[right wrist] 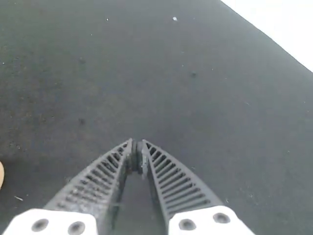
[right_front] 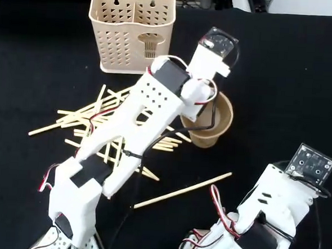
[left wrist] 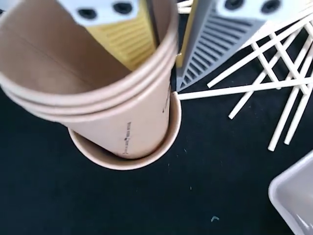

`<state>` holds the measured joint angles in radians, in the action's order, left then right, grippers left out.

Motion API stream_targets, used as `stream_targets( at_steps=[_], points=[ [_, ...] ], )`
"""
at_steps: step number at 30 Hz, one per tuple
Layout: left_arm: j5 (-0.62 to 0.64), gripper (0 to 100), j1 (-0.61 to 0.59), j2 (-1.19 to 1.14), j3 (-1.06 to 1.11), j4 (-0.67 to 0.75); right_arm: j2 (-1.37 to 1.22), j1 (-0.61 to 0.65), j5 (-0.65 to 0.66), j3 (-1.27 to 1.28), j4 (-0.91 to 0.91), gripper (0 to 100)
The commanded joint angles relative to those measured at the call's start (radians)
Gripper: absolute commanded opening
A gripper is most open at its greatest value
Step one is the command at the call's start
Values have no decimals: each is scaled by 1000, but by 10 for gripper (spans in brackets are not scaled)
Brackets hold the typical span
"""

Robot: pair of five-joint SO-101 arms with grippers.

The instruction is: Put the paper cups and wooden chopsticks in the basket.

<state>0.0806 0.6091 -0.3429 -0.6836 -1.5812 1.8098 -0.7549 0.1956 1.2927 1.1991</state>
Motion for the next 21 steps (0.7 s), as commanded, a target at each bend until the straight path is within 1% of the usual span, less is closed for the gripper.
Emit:
stream_targets(
  at_steps=[1,3,4,10,15,18,21],
  points=[
    [11,162,-28,14,-84,-8,39,-11,-6,-2,-17,12],
    [11,234,-38,15,-122,-8,39,-11,-6,-2,-15,12],
    [11,252,-39,15,-140,-9,39,-11,-6,-1,-15,12],
    [6,245,-39,15,-239,-37,39,-11,-3,-1,-15,12],
    [3,245,-76,15,-426,-173,39,-9,-5,-2,-23,12],
    [5,245,-145,37,-524,-183,39,0,-2,-12,-43,12],
    [5,245,-225,138,-552,-183,25,14,0,-45,-71,15]
  ],
)
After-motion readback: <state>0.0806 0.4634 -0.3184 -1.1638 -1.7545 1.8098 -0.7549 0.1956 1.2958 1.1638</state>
